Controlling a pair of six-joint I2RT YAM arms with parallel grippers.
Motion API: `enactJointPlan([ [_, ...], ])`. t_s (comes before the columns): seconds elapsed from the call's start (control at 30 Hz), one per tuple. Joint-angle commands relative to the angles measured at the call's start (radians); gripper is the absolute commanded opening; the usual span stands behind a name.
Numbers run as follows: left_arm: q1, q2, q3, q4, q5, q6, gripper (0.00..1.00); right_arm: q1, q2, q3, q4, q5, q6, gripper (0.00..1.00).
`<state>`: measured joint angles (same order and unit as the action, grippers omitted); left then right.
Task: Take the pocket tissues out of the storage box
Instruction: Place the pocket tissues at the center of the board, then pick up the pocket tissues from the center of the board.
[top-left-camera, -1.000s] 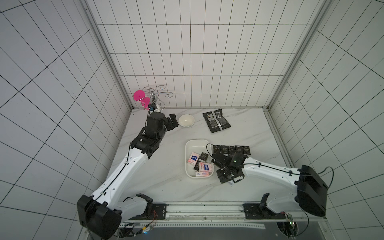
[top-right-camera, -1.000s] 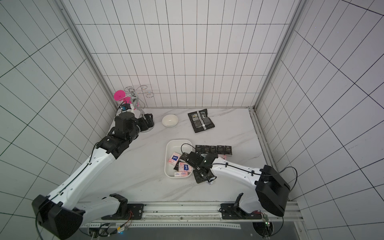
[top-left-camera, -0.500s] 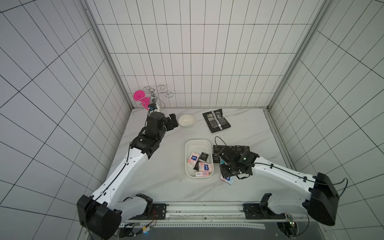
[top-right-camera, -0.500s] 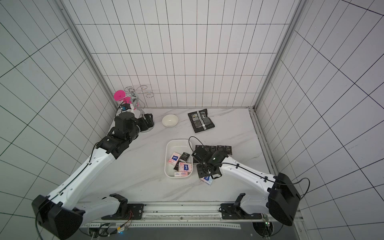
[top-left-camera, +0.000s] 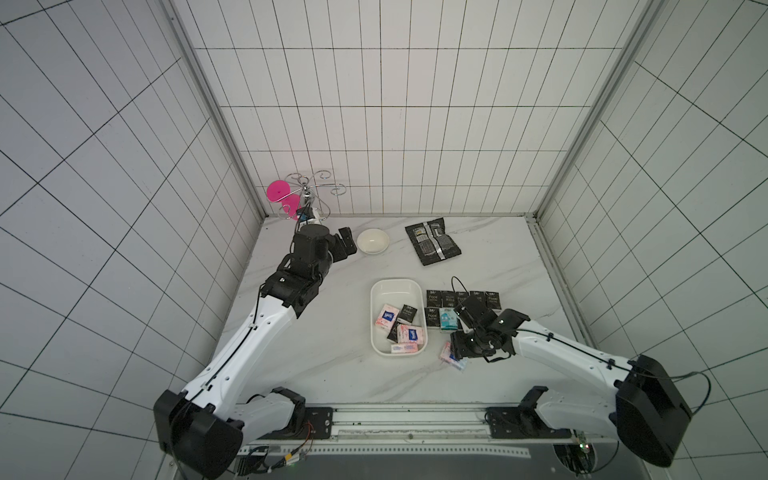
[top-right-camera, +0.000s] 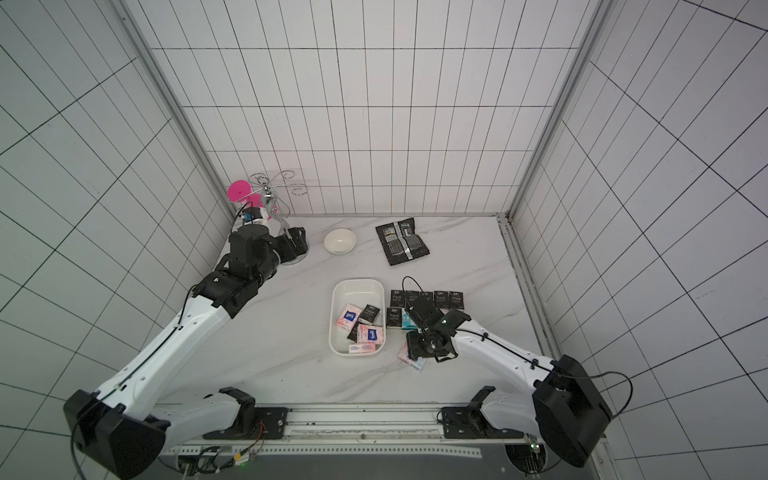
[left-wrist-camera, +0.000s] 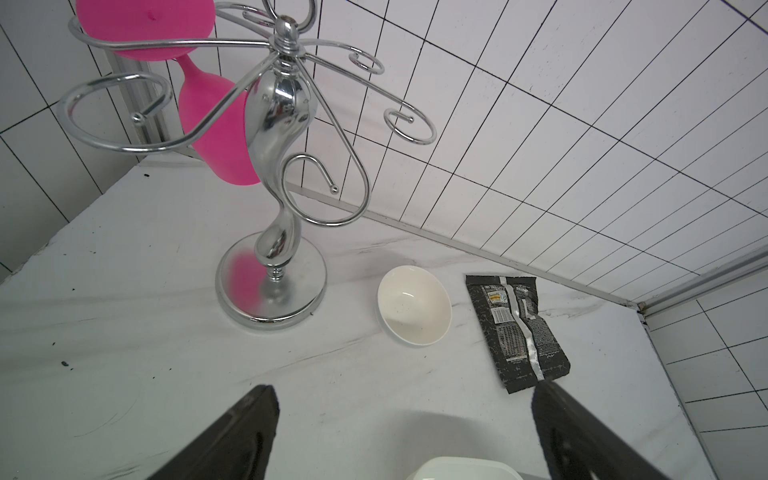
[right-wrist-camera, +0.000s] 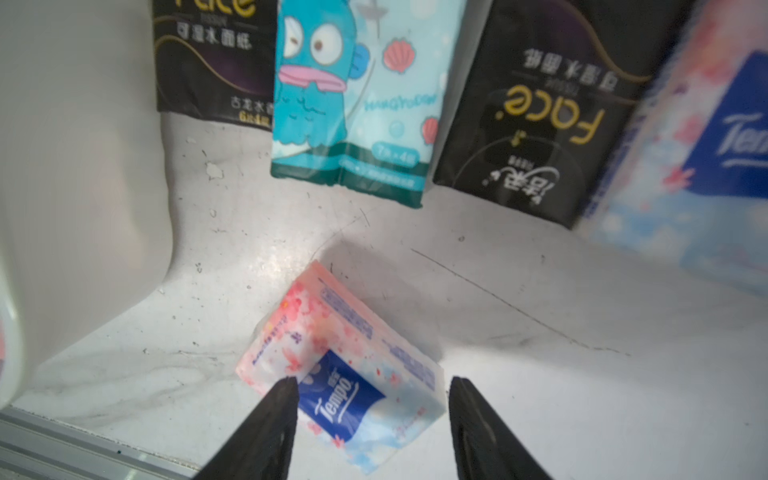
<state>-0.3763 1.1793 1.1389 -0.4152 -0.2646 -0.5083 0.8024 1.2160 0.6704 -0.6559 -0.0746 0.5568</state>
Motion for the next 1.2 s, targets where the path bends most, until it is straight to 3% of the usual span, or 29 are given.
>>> enactJointPlan([
  [0.0, 0.007, -0.01, -0.002, 0.018, -0.002, 0.005, 0.99, -0.018, 0.021, -0.036, 0.047, -0.027, -0.019, 0.61],
  [0.23, 0.005, -0.005, -0.004, 0.02, 0.002, 0.005, 0.98, -0.038, 0.044, -0.057, 0.073, -0.042, -0.041, 0.61],
  [0.37, 0.005, -0.003, -0.005, 0.023, 0.0, 0.004, 0.99, -0.039, 0.025, -0.064, 0.07, -0.08, -0.027, 0.52],
  [0.6, 0.005, 0.004, -0.005, 0.029, 0.007, 0.0, 0.99, -0.034, -0.061, -0.089, 0.03, -0.094, 0.012, 0.47],
  [0.8, 0.005, 0.006, -0.008, 0.032, 0.009, -0.003, 0.99, -0.03, -0.033, -0.097, 0.022, -0.137, 0.014, 0.38],
  [1.03, 0.006, 0.006, -0.007, 0.033, 0.004, 0.001, 0.99, 0.014, -0.017, -0.078, 0.011, -0.138, 0.033, 0.38],
  [1.17, 0.007, 0.012, -0.002, 0.032, 0.009, -0.001, 0.99, 0.045, -0.04, -0.059, -0.012, -0.121, 0.051, 0.44],
])
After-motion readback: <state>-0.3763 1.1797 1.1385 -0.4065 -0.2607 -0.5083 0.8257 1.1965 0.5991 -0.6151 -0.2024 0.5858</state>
